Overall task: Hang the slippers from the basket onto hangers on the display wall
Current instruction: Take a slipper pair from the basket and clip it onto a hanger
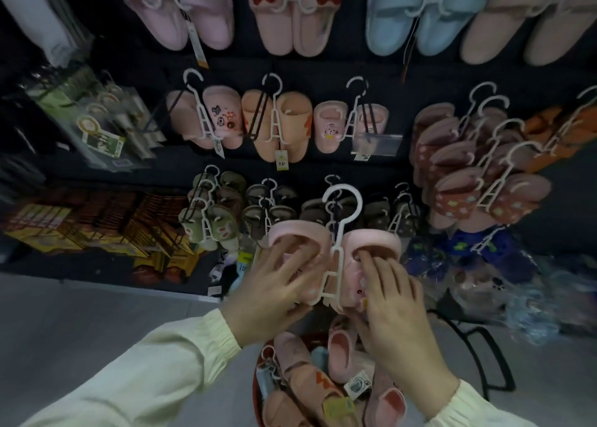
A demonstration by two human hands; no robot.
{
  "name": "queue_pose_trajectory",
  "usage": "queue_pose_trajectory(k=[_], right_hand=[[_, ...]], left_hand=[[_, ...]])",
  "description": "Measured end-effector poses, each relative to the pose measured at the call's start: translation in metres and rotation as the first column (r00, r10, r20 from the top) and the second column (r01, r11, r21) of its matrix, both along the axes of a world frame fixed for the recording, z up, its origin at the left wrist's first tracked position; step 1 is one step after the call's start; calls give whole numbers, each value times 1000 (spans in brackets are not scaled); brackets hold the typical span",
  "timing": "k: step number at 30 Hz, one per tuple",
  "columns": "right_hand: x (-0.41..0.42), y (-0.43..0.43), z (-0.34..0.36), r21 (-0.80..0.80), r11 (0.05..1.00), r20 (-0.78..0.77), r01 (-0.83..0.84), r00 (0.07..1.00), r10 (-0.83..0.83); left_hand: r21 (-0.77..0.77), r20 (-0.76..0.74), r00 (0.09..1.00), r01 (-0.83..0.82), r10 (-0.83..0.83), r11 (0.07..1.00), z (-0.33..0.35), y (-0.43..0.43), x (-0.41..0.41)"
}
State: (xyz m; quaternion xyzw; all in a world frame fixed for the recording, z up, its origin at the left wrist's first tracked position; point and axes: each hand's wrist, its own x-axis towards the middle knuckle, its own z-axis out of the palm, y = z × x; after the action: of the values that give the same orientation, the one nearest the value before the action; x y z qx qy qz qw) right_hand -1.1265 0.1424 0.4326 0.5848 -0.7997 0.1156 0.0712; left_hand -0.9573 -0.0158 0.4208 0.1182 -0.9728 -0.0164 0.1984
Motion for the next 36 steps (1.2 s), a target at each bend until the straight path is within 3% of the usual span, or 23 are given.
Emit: queue_pose_trajectory(k=[4, 9, 15, 28, 36], right_hand=[[-28, -13, -35, 87, 995, 19, 54, 998, -55], [-63, -41, -65, 110, 991, 7, 70, 997, -71], [-104, -83, -68, 119, 990, -38, 81, 996, -77], [-145, -116, -60, 95, 988, -91, 123, 989, -115], [-144, -101, -73, 17, 997, -79, 71, 994, -70]], left_hand=[[10, 41, 999, 8, -8, 1000, -27, -12, -34], [-58, 195, 981, 30, -18, 998, -53, -36, -77], [-212, 165, 983, -40, 76, 976, -48, -59, -123], [-133, 240, 962, -100, 130, 986, -49, -91, -169], [-153, 56, 993, -96, 106, 984, -61, -73, -162]])
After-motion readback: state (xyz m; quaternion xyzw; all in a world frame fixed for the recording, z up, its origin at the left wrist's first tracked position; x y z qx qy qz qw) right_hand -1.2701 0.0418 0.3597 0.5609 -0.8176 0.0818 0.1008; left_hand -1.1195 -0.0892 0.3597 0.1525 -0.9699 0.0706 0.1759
